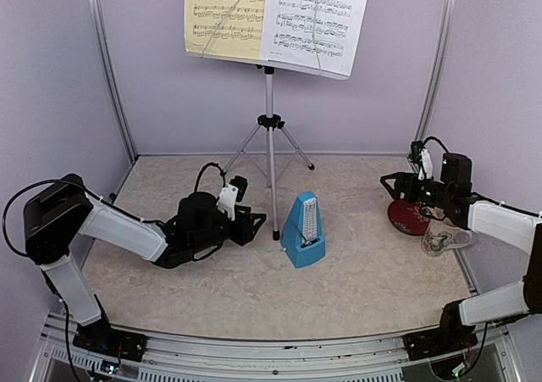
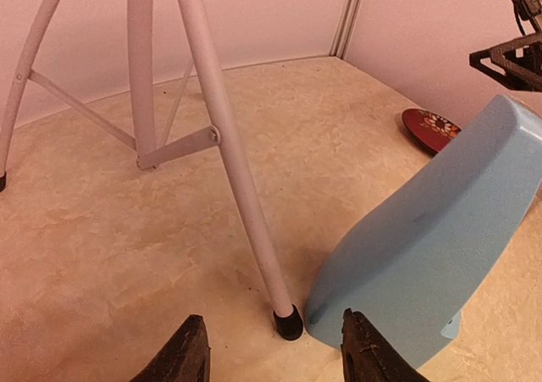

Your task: Set up the instrument practice props

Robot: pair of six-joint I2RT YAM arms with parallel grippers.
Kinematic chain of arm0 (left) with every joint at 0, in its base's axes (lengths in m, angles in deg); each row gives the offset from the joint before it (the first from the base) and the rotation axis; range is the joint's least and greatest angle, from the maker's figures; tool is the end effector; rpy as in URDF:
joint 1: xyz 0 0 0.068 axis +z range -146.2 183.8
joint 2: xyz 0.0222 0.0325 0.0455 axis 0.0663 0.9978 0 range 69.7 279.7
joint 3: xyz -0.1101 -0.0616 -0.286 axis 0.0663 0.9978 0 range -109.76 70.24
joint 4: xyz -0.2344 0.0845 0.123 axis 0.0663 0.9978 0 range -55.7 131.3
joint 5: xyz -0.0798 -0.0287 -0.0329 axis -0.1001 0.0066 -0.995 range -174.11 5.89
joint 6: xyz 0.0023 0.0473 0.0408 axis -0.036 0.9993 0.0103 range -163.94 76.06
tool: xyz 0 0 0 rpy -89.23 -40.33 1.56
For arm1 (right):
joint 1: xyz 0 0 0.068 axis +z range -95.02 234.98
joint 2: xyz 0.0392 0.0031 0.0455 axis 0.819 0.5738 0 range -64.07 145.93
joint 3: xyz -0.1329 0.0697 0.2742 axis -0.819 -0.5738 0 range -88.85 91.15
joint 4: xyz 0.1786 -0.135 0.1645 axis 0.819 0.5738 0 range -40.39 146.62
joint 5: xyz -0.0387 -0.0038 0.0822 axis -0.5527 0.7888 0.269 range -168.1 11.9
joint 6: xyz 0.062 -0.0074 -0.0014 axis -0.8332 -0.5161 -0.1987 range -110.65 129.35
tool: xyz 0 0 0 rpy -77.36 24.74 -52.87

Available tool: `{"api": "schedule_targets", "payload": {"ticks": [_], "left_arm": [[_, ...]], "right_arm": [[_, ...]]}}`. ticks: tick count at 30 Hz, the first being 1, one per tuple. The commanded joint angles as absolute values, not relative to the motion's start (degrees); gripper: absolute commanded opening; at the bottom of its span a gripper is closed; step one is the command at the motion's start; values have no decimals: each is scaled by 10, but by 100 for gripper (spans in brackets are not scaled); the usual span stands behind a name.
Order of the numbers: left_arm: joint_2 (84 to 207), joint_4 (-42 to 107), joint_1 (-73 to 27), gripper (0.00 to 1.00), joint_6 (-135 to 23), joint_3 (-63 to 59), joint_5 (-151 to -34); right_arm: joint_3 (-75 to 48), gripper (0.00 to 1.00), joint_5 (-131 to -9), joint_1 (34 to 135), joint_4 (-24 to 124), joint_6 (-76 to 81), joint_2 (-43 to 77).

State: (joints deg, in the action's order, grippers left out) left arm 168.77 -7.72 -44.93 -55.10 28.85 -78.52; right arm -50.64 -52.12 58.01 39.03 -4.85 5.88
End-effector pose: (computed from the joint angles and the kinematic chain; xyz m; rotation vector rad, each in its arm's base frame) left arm 0.2514 -0.2796 0.1922 0.5425 1.8119 -0.6354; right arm 0.2776 0.0355 0.2708 -0.1156 1.9503 0.6380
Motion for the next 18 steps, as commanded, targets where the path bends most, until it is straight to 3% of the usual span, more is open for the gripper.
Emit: {"api": "schedule_targets", "payload": {"ticks": [1,18], "left_arm": [[1653,-95,-427,52,-556,299,-792],[1685,-114,-437,49,-581,322,-818]], "right_arm": [[-499,85,-486,578,375,-53,63],[-571,82,-437,619,325,-67,115]]}}
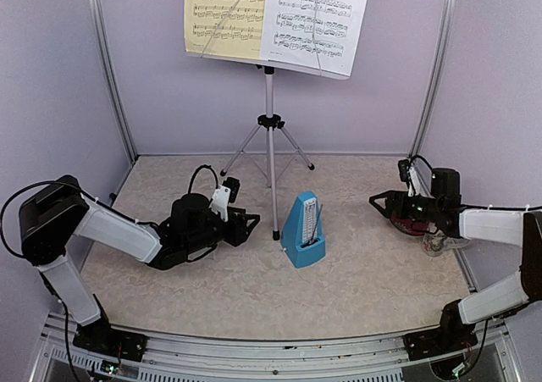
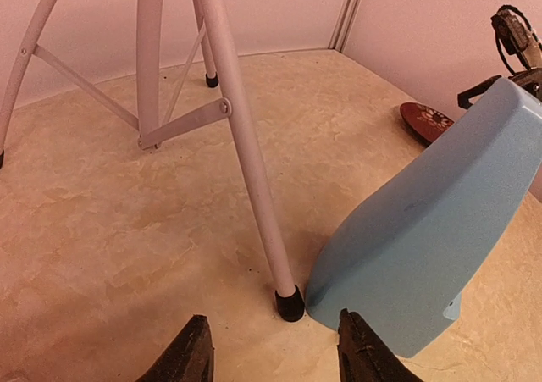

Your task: Set up the instrument practice props

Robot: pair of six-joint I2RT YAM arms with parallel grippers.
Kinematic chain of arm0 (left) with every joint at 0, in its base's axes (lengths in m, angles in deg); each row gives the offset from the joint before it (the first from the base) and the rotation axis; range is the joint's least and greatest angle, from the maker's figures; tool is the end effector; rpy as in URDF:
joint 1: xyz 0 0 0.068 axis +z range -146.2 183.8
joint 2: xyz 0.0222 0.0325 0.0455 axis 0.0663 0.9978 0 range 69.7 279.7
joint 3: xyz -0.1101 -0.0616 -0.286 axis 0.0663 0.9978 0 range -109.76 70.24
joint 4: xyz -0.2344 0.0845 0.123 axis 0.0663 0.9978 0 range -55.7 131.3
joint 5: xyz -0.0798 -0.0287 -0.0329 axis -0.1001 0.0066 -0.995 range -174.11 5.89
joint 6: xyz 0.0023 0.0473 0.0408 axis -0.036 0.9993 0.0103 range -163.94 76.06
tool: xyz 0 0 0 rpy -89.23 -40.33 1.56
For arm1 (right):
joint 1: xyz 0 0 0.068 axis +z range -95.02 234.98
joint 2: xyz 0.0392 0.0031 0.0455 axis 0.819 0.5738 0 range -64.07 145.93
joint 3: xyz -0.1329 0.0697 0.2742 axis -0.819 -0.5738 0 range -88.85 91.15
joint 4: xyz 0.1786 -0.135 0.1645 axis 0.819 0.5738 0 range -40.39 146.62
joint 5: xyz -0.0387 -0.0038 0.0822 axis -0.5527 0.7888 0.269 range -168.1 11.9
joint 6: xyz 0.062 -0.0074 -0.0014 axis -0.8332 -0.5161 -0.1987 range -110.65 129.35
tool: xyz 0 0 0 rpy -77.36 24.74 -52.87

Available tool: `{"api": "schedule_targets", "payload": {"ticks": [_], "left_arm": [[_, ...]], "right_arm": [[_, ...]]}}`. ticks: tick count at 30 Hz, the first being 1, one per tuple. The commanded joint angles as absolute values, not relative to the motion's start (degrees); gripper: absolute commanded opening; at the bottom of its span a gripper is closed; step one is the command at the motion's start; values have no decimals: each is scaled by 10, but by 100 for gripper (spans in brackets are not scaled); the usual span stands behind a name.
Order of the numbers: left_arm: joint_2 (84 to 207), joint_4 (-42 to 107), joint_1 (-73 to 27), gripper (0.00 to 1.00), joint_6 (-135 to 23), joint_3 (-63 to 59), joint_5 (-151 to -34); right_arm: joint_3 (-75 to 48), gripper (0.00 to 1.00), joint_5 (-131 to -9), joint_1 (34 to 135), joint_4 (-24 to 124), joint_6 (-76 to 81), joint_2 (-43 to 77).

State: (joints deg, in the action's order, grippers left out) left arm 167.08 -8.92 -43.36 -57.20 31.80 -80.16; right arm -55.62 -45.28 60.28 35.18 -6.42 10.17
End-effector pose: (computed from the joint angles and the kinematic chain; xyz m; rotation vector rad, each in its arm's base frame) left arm 0.2491 -0.2639 0.1891 0.5059 1.8297 -0.6666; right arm 0.2730 0.0511 0.2291 -0.1813 2.0412 0.8113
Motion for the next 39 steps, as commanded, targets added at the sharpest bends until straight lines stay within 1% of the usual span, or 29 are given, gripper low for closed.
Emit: {"api": "schedule_targets", "payload": {"ticks": [1,4,9,14,17,23,27,29,32,39], "left_arm": [[1689,-113,-438,49,-581,320,-820],[1699,-115,-441,49,-585,319,-822],[1705,-123,-452,48,-594,321,-825],[1721,-142,-476,43,-608,333,-818],[1732,-168,-483,39,-626,347,-818],[1758,-231,-492,28,-670,366,-823],[1775,-256,-499,22,-677,370,-818],[1782,-265,-500,20,-679,371,-815],[1791,-274,-504,19,-681,368,-812],[1798,-284,-507,18,-688,372,-802]], "right_arm": [[-574,82,-437,625,323,-65,119],[-584,81,-439,648,309,-65,137],[-627,71,-451,681,256,-88,158],[-680,64,-456,700,180,-120,171],[-680,56,-459,720,153,-125,197],[-687,32,-466,755,86,-140,255],[-695,13,-478,779,36,-147,289],[-699,8,-484,789,9,-155,307],[-698,3,-487,801,-26,-164,335],[-682,1,-490,824,-69,-178,387]]}}
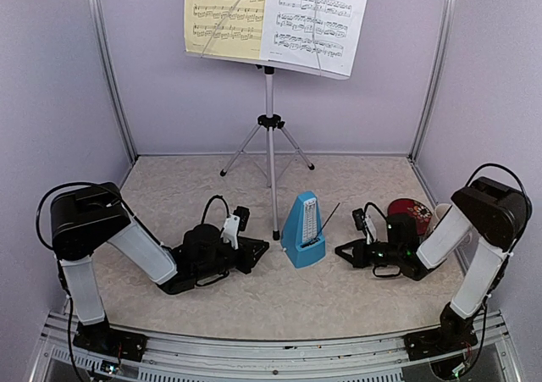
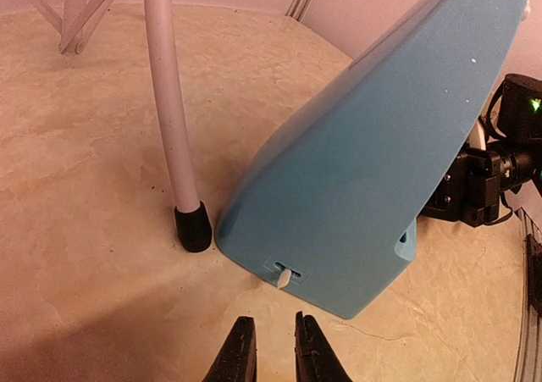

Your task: Set up the instrument practice props

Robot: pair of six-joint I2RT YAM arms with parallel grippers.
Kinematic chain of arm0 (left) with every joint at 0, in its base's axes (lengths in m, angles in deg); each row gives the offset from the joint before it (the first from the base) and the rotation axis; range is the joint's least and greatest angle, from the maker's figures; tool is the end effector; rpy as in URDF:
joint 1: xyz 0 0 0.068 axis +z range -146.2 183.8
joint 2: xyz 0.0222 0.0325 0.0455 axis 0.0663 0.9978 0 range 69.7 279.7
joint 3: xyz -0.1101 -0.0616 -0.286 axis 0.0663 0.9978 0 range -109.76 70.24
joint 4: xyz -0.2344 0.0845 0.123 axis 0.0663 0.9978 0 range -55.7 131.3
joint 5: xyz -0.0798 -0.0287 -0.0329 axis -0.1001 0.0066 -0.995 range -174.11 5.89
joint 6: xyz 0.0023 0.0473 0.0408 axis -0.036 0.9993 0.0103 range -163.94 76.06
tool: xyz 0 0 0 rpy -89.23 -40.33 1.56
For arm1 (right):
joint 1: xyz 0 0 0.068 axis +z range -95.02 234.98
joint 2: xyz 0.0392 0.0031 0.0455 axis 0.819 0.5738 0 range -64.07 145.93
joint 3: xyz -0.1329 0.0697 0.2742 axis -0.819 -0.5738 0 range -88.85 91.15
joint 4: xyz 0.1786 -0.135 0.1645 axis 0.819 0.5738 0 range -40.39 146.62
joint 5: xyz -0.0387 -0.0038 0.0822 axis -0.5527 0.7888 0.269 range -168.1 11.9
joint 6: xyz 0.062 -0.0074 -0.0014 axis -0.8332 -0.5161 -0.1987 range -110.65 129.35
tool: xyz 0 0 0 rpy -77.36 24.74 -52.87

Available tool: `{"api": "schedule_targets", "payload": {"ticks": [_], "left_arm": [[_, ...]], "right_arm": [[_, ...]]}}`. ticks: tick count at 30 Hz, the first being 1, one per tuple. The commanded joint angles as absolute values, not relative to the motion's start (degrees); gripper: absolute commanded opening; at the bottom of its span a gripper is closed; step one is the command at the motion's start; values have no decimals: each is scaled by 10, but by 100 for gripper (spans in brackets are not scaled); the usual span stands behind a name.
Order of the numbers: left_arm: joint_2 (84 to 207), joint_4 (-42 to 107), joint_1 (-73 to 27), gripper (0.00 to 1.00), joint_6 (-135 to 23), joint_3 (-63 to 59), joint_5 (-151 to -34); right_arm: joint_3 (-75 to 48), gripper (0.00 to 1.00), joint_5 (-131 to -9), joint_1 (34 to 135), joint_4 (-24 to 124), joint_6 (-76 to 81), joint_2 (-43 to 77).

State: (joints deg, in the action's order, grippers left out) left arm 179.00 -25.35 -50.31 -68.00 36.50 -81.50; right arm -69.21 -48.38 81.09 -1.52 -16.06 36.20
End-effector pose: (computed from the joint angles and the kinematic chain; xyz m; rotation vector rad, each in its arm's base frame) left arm 0.2135 -0.2914 0.1288 0.4727 1.8898 -0.8924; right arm 0.2381 0.1429 0.1076 -0.3490 2.1687 1.0688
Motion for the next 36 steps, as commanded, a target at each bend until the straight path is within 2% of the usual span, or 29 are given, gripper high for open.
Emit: {"api": "schedule_targets", "payload": {"ticks": [1,15,36], "left_arm": [[1797,-288,-506,18,-689,375,-800],[1770,-290,-500,17,-690,398,-784],[1698,-264,-437,17,-669,431,-785]], "right_arm": [[-679,1,-488,826,-73,-183,394],[-654,0,-515,835,-131,-200,458],[-664,0,-455,867,-252,-287,514]]}}
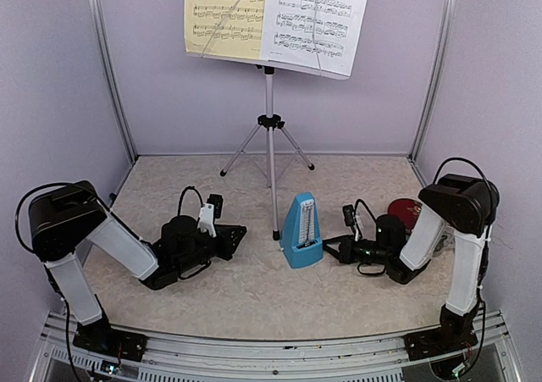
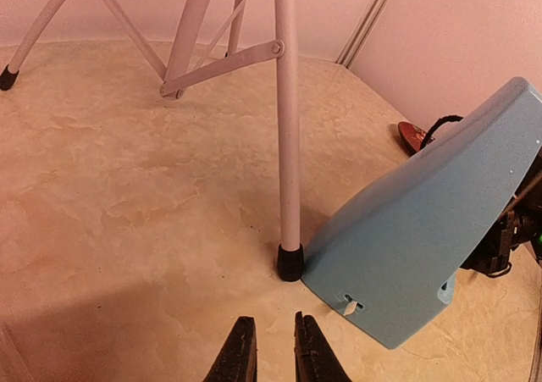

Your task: Set up the instrument practice props

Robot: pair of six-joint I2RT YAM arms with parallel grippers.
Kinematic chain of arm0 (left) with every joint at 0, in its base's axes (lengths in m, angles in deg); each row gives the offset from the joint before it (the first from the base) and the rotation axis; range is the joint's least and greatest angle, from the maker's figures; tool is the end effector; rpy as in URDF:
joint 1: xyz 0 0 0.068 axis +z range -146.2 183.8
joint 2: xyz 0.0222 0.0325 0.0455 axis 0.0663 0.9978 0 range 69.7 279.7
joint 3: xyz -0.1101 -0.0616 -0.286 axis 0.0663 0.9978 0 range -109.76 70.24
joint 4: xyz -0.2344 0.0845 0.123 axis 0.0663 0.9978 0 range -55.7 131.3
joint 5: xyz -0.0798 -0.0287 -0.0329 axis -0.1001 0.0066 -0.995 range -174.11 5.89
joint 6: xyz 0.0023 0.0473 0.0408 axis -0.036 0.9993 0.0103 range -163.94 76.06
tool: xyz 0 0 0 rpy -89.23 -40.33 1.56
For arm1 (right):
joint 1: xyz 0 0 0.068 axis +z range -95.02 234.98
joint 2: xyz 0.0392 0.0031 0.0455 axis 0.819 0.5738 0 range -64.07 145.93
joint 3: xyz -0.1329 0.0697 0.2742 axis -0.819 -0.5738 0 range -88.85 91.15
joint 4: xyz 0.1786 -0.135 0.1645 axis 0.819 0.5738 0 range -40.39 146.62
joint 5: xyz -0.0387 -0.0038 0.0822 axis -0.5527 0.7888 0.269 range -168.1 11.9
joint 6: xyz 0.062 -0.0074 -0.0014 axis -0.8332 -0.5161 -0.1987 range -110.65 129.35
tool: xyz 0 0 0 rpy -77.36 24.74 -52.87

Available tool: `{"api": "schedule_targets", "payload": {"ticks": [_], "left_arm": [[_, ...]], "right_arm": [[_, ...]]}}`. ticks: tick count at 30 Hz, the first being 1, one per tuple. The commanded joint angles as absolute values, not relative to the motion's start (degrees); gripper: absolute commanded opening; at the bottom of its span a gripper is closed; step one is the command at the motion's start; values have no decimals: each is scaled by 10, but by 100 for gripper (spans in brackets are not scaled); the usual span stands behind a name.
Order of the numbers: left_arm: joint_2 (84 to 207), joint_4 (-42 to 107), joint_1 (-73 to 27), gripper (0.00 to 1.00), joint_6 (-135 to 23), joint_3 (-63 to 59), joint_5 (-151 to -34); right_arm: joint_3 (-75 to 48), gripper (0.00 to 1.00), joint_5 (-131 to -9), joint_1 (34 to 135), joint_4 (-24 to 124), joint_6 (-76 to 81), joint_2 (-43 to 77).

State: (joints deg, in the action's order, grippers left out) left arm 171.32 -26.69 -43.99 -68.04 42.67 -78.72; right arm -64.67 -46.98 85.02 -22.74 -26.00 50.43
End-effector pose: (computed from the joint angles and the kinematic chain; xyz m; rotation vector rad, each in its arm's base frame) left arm 0.2246 -0.2411 0.1489 0.3157 1.8458 -0.8014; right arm 0.2597 0.1785 0.0929 -0.3131 2.0259 1.2596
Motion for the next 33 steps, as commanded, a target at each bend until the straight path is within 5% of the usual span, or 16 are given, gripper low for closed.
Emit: {"api": "schedule_targets", "payload": {"ticks": [1,20,33], "left_arm": [[1698,-265,-436,17,-670,431,-784],[1697,-269,-428,18,-674,430,-787],[1630,-255,-399,24,-692,448,-796]], "right_arm": [[-666,0,-454,869,-256,-290,514],[-702,0,-446,888,-294,-318,508],[-713,1,-537,860,-3,-193,229]]}}
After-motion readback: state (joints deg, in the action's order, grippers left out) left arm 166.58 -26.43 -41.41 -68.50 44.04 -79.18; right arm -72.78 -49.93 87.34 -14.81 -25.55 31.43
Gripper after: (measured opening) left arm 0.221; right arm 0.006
